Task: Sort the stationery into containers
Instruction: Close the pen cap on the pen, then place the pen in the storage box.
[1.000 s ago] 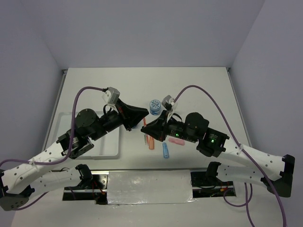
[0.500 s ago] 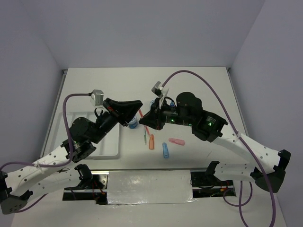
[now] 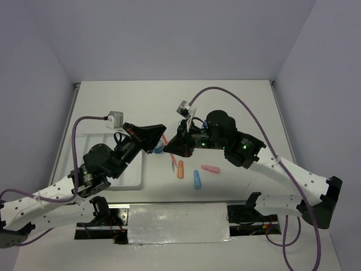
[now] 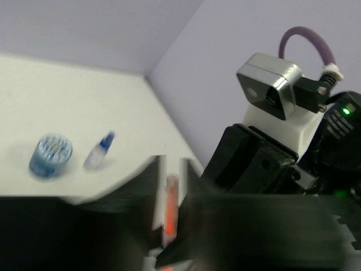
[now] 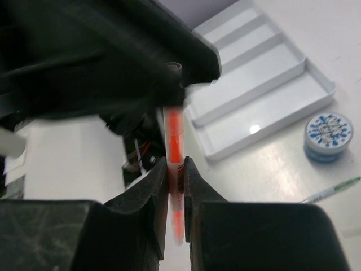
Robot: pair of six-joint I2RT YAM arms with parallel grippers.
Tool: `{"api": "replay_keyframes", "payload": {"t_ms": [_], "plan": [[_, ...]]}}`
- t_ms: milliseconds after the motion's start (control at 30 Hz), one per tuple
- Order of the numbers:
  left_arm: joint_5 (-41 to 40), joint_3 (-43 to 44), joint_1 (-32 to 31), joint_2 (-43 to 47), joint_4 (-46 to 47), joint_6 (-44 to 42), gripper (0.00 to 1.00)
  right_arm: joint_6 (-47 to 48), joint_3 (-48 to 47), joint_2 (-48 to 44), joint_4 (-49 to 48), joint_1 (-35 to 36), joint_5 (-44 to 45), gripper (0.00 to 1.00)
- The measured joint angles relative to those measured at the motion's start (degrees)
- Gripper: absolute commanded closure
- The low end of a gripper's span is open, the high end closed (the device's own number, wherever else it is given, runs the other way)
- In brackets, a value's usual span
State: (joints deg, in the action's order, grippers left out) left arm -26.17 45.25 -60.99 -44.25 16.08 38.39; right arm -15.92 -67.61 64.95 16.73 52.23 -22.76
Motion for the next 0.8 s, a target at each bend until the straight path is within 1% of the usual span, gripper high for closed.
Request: {"api": "replay_keyframes", "payload": {"t_ms": [67,100,200,267,367,433,500,600,667,800], "plan": [[-4.3,5.0,-1.0,0.0,-11.9,0.8,0.22,-1.2,4.9,-0.3,-7.6,1.4,2.1,1.0],[-6.9,7.6,-1.6,-0.4,-17.9,1.2,0.01,-1.7,7.4,-0.2,-12.0,1.8,3.7,1.0],[-14.6,17.9,-2.2,-3.5,-34.2,3.1,0.01,-4.0,12.2,1.4,-20.7,2.3,7.0,1.0],[-21.8,26.4,-2.1,-5.5,-44.3,4.2,0.01,-5.6,13.4,4.3,-24.8,2.6,8.3,1.0],[-29.8,39.1,-2.1,-6.0,-52.0,6.0,0.01,-8.0,12.2,10.3,-27.5,2.8,10.0,1.0],[-34.9,42.4,-2.1,-3.9,-55.3,7.9,0.01,-10.7,9.1,15.6,-26.8,2.9,12.5,1.0],[-38.9,41.7,-2.0,-0.1,-58.6,10.0,0.01,-14.9,3.3,22.3,-24.7,3.3,16.9,1.0],[-42.1,34.8,-1.8,6.6,-60.5,11.1,0.01,-21.6,-6.9,32.5,-20.3,3.9,23.3,1.0],[-42.0,28.2,-1.8,9.9,-60.5,10.8,0.01,-25.7,-14.1,38.9,-15.6,4.3,27.3,1.0],[-39.5,17.5,-1.8,12.8,-60.7,9.2,0.01,-30.3,-23.2,47.9,-9.8,5.8,32.3,0.99]]}}
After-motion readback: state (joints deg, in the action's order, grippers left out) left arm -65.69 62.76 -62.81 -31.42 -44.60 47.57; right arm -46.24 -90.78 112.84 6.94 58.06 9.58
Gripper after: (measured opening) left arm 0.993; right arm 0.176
